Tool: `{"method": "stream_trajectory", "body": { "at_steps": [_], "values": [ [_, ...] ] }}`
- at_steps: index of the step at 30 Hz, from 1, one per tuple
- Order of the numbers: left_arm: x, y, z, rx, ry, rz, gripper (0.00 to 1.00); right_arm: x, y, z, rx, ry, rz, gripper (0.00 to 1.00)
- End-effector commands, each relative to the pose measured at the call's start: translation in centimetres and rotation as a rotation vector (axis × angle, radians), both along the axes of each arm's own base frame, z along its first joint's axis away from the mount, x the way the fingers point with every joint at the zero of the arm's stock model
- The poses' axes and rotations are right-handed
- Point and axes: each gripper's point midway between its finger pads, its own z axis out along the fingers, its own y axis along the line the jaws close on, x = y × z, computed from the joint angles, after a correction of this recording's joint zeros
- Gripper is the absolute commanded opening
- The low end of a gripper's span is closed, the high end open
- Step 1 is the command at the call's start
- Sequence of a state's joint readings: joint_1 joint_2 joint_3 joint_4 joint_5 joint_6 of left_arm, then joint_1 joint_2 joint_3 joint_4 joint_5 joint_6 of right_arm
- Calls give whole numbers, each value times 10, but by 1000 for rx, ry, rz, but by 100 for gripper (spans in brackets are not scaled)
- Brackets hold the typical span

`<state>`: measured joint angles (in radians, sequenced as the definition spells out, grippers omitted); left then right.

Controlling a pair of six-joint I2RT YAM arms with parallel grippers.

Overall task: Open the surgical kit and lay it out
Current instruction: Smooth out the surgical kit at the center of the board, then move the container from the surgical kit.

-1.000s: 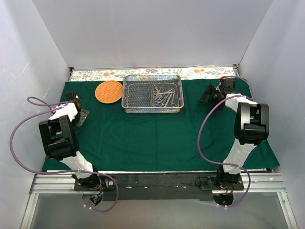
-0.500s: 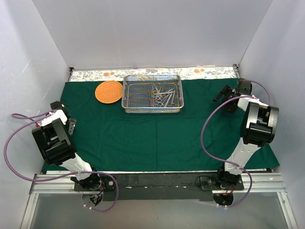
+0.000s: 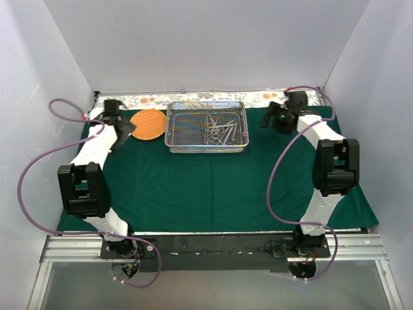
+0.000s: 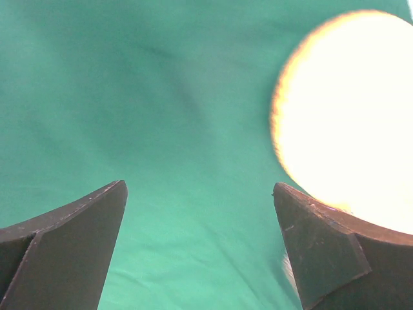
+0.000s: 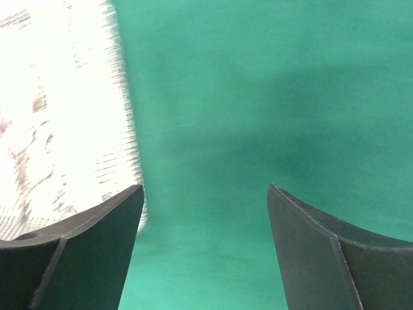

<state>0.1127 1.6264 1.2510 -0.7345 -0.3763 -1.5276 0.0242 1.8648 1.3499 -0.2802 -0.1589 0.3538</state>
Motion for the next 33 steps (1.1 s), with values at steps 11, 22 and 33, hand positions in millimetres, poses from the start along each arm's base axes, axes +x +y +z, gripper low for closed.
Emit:
{"method": "stream_trajectory", "body": {
  "at_steps": [11,22,33],
  "values": [
    [66,-174,30,44,-126,-638,96,-37,111,11,-122,25,264,76],
    [65,-211,-11,98,-39,-785,73,-35,112,-11,-195,47,254,42],
    [67,-201,-33,206,38,-770,42,-36,112,-15,-225,50,262,19]
  ]
}}
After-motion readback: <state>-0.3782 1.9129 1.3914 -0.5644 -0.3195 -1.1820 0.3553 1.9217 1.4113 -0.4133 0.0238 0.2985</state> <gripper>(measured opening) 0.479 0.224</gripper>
